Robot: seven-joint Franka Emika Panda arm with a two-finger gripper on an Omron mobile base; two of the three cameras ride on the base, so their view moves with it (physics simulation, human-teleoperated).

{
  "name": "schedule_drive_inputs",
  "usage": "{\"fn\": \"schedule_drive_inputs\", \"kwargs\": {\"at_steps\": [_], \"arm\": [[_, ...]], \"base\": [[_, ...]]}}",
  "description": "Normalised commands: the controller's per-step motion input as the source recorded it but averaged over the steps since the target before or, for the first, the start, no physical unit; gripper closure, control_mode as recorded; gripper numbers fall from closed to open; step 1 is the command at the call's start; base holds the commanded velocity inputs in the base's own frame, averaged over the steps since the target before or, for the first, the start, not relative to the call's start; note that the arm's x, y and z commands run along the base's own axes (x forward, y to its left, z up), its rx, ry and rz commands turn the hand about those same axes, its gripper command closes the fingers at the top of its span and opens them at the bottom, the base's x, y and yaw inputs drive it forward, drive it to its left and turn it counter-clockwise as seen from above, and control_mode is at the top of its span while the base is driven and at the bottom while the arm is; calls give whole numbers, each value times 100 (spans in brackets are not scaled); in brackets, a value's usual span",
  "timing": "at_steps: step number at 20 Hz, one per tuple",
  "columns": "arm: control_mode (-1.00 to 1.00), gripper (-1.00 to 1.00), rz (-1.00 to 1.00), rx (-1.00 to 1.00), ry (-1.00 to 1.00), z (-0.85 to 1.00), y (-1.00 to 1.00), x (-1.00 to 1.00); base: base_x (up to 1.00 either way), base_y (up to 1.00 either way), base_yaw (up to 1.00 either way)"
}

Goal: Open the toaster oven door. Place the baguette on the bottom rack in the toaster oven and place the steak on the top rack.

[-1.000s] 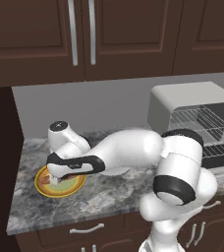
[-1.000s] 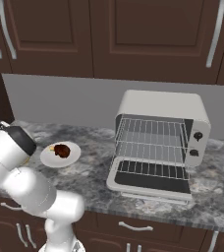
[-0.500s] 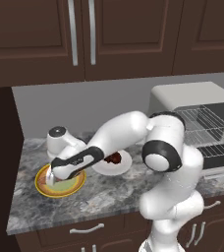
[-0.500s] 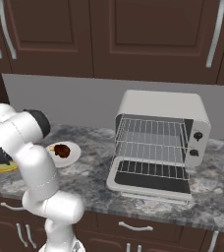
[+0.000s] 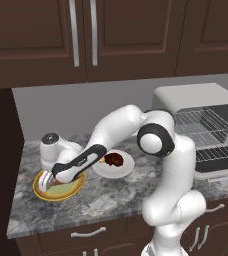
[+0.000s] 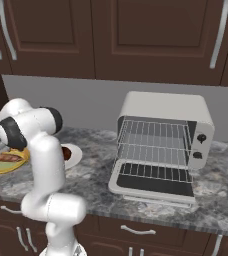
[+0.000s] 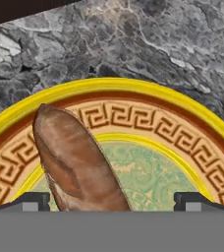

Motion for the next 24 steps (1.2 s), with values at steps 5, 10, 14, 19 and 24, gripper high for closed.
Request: {"fn": "schedule_drive_inputs", "kwargs": {"at_steps": [5,10,14,19,24], "arm": [[-100,-100,-4,0,3,-17,2,1],[-100,100,-4,0,7,-10,0,0],[-100,100,-1,0,5,0,-21,-5],[-100,100,0,0,6,0,-25,-6],[-100,100,0,2,2,21,-25,-23]], "base": [[0,0,0],[0,0,0],[0,0,0],[0,0,0],[0,0,0]]}}
